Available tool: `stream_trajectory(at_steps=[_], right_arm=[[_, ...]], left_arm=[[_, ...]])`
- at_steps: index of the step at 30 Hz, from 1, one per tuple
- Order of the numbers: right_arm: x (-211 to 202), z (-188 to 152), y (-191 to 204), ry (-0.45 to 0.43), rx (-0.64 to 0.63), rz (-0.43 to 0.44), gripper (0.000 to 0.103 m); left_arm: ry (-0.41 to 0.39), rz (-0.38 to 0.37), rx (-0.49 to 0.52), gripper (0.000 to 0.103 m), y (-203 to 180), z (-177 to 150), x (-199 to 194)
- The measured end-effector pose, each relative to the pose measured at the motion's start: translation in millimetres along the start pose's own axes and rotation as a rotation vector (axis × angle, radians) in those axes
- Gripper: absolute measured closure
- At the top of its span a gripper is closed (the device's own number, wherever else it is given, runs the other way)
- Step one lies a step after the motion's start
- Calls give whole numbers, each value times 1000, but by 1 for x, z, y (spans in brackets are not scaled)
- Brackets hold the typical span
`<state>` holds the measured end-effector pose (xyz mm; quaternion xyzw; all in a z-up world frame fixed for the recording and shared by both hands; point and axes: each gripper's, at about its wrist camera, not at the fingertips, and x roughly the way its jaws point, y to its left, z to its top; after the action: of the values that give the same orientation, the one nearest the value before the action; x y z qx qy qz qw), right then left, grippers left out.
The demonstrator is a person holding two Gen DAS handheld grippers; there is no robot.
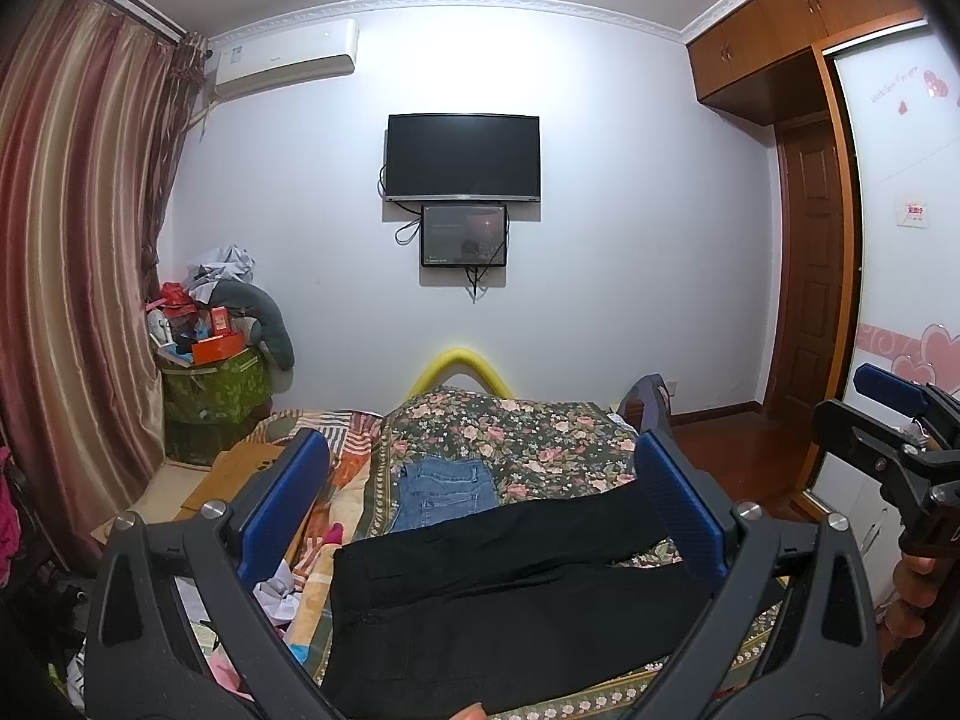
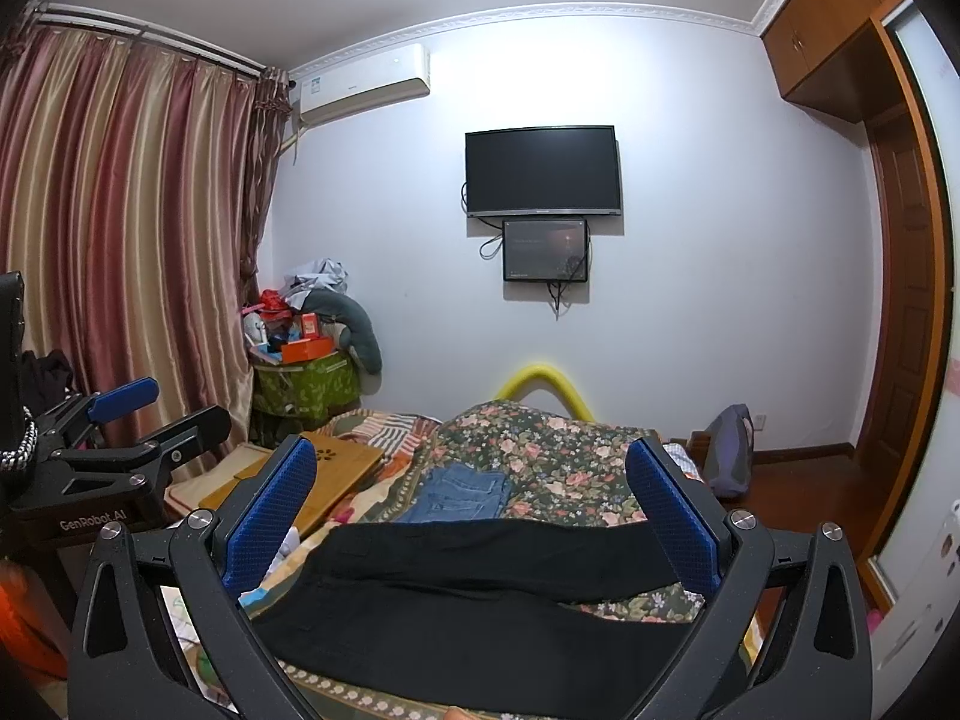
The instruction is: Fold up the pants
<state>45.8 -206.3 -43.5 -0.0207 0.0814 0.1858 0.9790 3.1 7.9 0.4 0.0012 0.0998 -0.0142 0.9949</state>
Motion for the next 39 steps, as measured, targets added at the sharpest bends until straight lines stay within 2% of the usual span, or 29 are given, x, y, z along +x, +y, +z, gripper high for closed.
stream_trajectory(at_steps=[39], right_arm=[[2,1,-6,18,15,-2,0]], left_arm=[[-2,-9,-1,0,-2,-2,2]])
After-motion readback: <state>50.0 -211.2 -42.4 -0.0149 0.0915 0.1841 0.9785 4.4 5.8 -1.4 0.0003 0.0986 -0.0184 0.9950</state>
